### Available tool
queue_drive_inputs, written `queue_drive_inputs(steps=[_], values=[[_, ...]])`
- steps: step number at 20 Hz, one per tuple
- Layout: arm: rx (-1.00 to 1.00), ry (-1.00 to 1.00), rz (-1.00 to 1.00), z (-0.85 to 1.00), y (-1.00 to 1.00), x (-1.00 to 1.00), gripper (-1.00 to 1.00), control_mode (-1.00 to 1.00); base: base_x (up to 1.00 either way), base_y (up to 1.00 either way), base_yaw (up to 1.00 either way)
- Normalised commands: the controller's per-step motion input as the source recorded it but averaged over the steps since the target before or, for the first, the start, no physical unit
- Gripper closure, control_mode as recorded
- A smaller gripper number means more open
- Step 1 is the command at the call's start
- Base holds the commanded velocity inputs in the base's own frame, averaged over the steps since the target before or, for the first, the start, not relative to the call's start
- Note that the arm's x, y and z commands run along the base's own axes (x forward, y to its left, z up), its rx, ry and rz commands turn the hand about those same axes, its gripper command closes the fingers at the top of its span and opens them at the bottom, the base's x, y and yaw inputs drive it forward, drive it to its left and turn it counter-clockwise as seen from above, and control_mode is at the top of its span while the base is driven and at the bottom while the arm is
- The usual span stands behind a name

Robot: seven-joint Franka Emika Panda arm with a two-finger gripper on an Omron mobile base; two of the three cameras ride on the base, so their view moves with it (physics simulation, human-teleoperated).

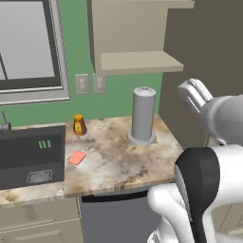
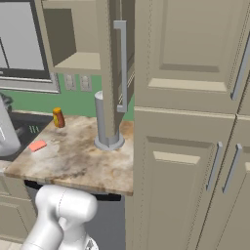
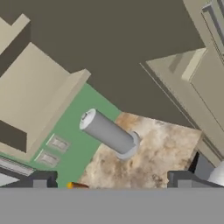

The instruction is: Open the cabinet. Pick the bar soap and place it next to the sink. Then close the cabinet.

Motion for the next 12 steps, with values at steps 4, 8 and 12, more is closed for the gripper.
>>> queue_drive_inputs(steps=[4, 8, 12], values=[[0.1, -0.16, -0.38, 0.18, -0.17, -0.36, -1.0, -1.0, 0.0, 0.0, 0.0], [0.2, -0.1, -0.25, 0.24, -0.29, -0.4, -1.0, -1.0, 0.0, 0.0, 0.0], [0.18, -0.11, -0.21, 0.22, -0.34, -0.42, -1.0, -1.0, 0.0, 0.0, 0.0]])
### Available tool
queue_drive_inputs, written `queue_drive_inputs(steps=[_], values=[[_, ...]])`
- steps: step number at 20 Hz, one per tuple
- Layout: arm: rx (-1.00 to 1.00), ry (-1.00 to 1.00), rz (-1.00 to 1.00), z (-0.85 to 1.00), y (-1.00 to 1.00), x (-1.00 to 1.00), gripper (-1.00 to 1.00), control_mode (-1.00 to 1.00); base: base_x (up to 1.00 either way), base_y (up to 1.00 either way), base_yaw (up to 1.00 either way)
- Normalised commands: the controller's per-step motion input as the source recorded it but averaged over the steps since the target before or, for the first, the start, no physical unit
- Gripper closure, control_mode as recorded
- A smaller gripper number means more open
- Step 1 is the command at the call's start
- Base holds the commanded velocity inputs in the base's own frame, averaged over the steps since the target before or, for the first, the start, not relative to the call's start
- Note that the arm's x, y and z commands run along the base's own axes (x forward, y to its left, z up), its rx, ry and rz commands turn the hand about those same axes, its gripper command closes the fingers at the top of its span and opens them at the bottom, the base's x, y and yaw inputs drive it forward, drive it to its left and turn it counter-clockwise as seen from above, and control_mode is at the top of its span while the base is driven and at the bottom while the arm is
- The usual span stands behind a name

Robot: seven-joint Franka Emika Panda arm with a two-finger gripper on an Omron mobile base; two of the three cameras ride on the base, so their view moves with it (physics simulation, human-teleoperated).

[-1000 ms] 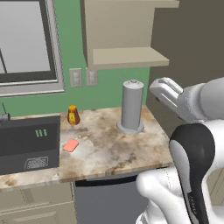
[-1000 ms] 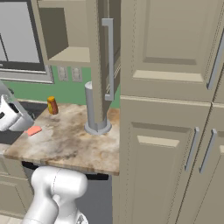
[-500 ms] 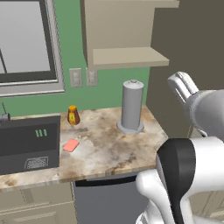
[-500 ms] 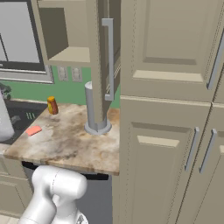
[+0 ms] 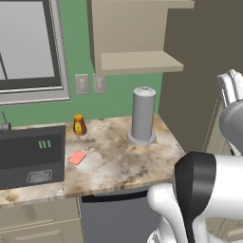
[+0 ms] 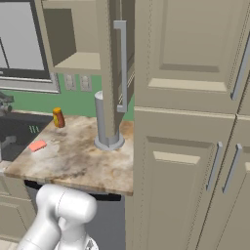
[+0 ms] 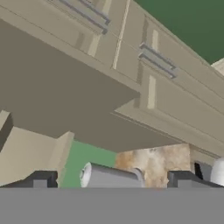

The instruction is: Open the cabinet. Pick the bar soap and place it next to the sink. Then close the cabinet.

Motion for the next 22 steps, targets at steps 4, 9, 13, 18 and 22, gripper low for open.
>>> queue_drive_inputs(steps=[4, 9, 13, 18, 22], values=[[0.12, -0.17, -0.23, 0.16, -0.35, -0.36, -1.0, -1.0, 0.0, 0.0, 0.0], [0.04, -0.31, -0.22, 0.07, -0.34, -0.32, -1.0, -1.0, 0.0, 0.0, 0.0], [0.05, -0.38, -0.12, 0.06, -0.42, -0.32, -1.0, -1.0, 0.0, 0.0, 0.0], [0.07, -0.34, -0.06, 0.03, -0.48, -0.31, -1.0, -1.0, 0.0, 0.0, 0.0], [0.08, -0.24, -0.09, 0.04, -0.43, -0.31, -1.0, -1.0, 0.0, 0.0, 0.0]])
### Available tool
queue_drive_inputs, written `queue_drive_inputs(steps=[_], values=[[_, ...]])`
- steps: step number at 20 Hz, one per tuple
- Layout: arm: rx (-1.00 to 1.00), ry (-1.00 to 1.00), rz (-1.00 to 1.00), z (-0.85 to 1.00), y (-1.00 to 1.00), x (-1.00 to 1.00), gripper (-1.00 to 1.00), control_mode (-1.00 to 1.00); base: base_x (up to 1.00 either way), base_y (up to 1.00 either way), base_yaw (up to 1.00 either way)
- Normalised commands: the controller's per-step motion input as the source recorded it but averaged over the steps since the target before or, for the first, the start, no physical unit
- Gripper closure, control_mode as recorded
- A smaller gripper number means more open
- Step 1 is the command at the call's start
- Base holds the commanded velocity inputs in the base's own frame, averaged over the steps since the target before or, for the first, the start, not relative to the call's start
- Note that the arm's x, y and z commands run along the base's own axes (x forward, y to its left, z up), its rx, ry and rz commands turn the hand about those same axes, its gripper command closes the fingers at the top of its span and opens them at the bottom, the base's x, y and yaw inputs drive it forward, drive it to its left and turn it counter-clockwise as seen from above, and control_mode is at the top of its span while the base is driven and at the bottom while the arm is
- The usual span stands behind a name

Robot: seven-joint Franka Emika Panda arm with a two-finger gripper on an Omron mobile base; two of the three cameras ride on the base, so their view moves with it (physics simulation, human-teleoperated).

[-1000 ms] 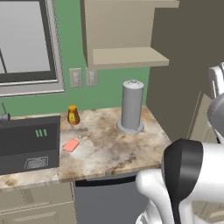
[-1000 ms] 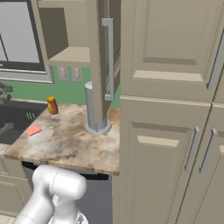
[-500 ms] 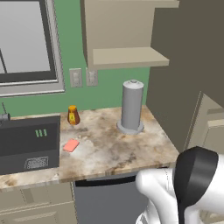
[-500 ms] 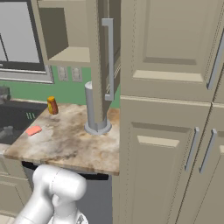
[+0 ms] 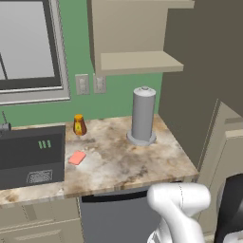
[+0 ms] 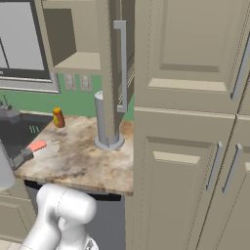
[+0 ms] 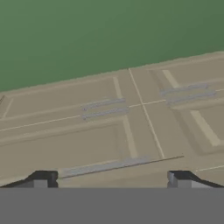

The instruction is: Open the cabinet. Pick the bar soap and place it next to the sink. Then close the cabinet.

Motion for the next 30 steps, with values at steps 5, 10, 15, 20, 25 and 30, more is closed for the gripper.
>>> queue_drive_inputs(steps=[5, 10, 15, 20, 25, 30], values=[[0.08, -0.04, -0.13, 0.03, -0.41, -0.1, -1.0, -1.0, 0.0, 0.0, 0.0], [0.06, 0.0, -0.05, 0.0, -0.39, 0.0, -1.0, -1.0, 0.0, 0.0, 0.0], [0.01, 0.0, 0.0, -0.11, -0.28, 0.07, -1.0, -1.0, 0.0, 0.0, 0.0], [0.0, 0.0, 0.03, -0.18, -0.2, 0.26, -1.0, -1.0, 0.0, 0.0, 0.0], [0.0, 0.04, 0.08, -0.16, -0.14, 0.31, -1.0, -1.0, 0.0, 0.0, 0.0], [0.0, 0.01, 0.13, -0.1, -0.1, 0.3, -1.0, -1.0, 0.0, 0.0, 0.0]])
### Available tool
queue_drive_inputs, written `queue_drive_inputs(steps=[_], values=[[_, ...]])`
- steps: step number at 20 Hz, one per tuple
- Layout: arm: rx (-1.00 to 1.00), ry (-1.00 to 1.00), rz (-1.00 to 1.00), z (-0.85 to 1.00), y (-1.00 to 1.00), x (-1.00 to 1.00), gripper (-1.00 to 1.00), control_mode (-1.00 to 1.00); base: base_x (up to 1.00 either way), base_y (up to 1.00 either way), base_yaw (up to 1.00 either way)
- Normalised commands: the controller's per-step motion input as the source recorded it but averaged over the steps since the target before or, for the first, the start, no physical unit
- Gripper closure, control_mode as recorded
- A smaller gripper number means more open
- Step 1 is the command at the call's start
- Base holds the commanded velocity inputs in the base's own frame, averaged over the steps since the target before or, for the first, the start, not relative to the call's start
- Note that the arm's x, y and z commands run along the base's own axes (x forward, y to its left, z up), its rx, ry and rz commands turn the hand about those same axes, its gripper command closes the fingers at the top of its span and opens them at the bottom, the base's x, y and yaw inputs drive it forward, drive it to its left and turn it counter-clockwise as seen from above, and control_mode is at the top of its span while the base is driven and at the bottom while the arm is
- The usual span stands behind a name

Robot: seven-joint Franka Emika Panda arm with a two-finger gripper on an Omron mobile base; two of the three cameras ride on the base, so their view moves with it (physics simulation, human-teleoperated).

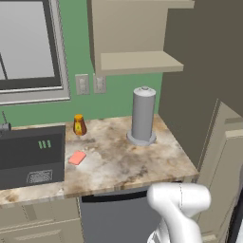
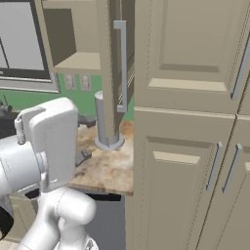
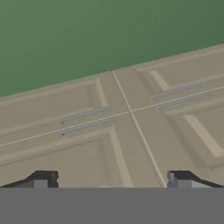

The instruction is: Open the cabinet. Pick the bar soap and place it next to the sink. Then close the cabinet.

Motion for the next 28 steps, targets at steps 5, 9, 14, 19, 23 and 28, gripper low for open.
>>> queue_drive_inputs(steps=[5, 9, 14, 19, 23, 28], values=[[0.0, 0.0, 0.12, 0.0, -0.11, 0.18, -1.0, -1.0, 0.0, 0.0, 0.0], [-0.02, 0.0, 0.08, 0.0, -0.09, 0.06, -1.0, -1.0, 0.0, 0.0, 0.0], [-0.1, 0.0, 0.07, 0.0, -0.03, 0.05, -1.0, -1.0, 0.0, 0.0, 0.0], [-0.1, 0.03, 0.07, -0.01, 0.0, 0.23, -1.0, -1.0, 0.0, 0.0, 0.0], [-0.03, 0.05, 0.09, -0.01, -0.02, 0.34, -1.0, -1.0, 0.0, 0.0, 0.0], [0.0, 0.05, 0.09, 0.0, -0.06, 0.27, -1.0, -1.0, 0.0, 0.0, 0.0]])
